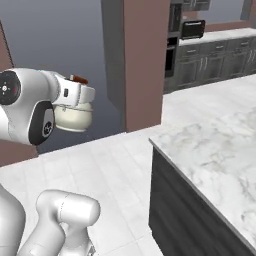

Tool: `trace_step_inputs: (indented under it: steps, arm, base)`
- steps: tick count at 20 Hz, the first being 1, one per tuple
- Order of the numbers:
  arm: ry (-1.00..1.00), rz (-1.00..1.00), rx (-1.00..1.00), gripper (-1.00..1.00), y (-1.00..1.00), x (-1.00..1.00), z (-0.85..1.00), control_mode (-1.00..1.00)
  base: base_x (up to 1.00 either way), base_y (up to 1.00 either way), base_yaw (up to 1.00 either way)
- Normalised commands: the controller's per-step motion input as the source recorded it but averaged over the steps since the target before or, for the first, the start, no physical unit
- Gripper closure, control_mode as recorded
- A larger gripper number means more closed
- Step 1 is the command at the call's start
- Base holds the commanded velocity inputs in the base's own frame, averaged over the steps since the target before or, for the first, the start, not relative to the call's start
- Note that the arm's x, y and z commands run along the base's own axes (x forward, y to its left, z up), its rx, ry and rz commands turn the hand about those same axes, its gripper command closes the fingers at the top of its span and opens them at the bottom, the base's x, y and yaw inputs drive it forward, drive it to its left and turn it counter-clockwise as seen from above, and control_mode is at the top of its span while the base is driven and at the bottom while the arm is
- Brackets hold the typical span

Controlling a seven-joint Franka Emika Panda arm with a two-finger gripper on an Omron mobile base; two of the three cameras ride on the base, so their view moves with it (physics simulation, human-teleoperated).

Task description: Pick the kettle from the cabinet and place it on a stove burner. Then pick the pot from the counter and place it on another stove burner. Finally, turn both burners on.

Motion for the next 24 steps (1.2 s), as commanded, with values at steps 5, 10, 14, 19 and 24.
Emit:
trace_step_inputs:
  steps: [5,10,14,19,24]
  arm:
    - [0.0,0.0,0.0,1.0,0.0,0.0,0.0,1.0]
    - [0.0,0.0,0.0,1.0,0.0,0.0,0.0,1.0]
    - [0.0,0.0,0.0,1.0,0.0,0.0,0.0,1.0]
    - [0.0,0.0,0.0,1.0,0.0,0.0,0.0,1.0]
    - [0.0,0.0,0.0,1.0,0.0,0.0,0.0,1.0]
  base:
    - [0.54,0.69,-0.39]
    - [0.53,0.7,-0.39]
    - [0.44,0.72,-0.41]
    - [0.31,0.69,-0.44]
    - [0.35,0.67,-0.45]
